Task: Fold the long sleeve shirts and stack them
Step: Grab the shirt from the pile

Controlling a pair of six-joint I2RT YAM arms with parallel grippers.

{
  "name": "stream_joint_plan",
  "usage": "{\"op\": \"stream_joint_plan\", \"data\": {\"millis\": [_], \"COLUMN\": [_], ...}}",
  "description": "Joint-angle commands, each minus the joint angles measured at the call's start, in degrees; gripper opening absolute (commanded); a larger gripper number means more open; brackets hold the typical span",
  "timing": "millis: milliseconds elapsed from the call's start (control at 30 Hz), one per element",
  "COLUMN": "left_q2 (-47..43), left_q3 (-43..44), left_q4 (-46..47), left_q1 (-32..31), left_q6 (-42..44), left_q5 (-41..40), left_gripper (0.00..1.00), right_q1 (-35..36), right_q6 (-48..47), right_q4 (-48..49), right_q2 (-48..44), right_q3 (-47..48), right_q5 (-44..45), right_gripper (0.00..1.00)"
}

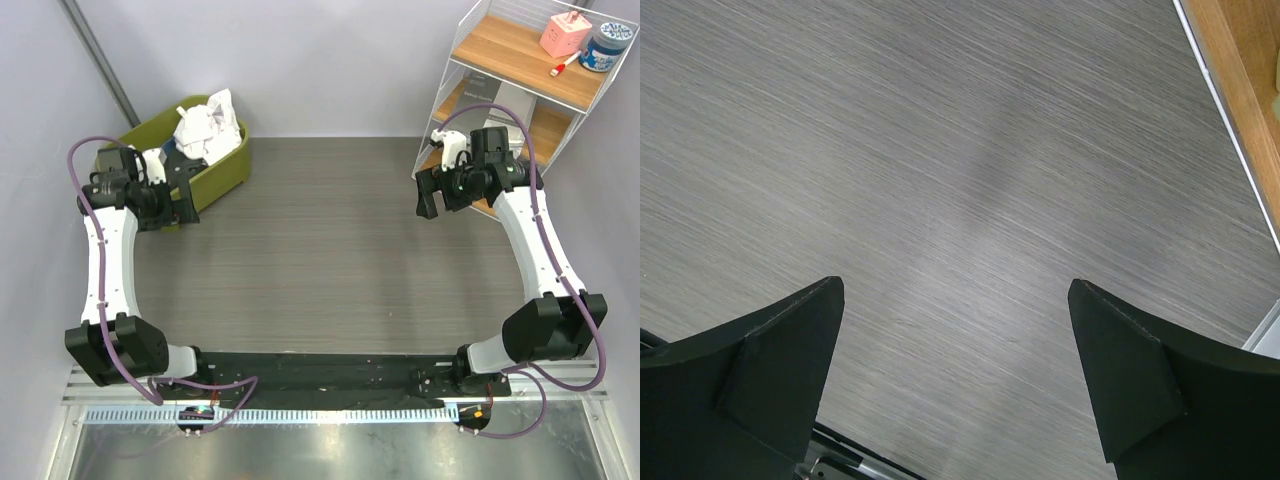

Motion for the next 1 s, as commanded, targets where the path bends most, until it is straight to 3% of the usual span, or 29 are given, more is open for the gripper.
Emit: {"op": "stream_joint_plan", "data": {"millis": [0,333,567,967], "left_q2": [0.84,19.46,39.12,53.48], "left_q3": [3.52,31.28,51.93,49.85], "left_q4": [0.43,1.48,5.26,10.72], "left_q1": [-0.34,0.71,3.17,3.71], "left_q6": [3.58,2.45,-2.21,-0.63], "left_q5": [-2.94,-8.83,-8.57,-2.78], "left_gripper": [1.0,1.0,1.0,1.0], "right_q1": [-0.15,-0.15,-0.06,-0.15], "right_q6": [0.91,0.65,0.03,-1.73], "right_q4": [0.49,0.93,0.84,0.31], "right_q2": [0.21,-0.14,0.29,1.44], "right_q3": [2.09,1.13,0.51,-2.21], "right_q5": [-0.83,0.66,1.89,3.48], "right_gripper": [1.0,1.0,1.0,1.0]}}
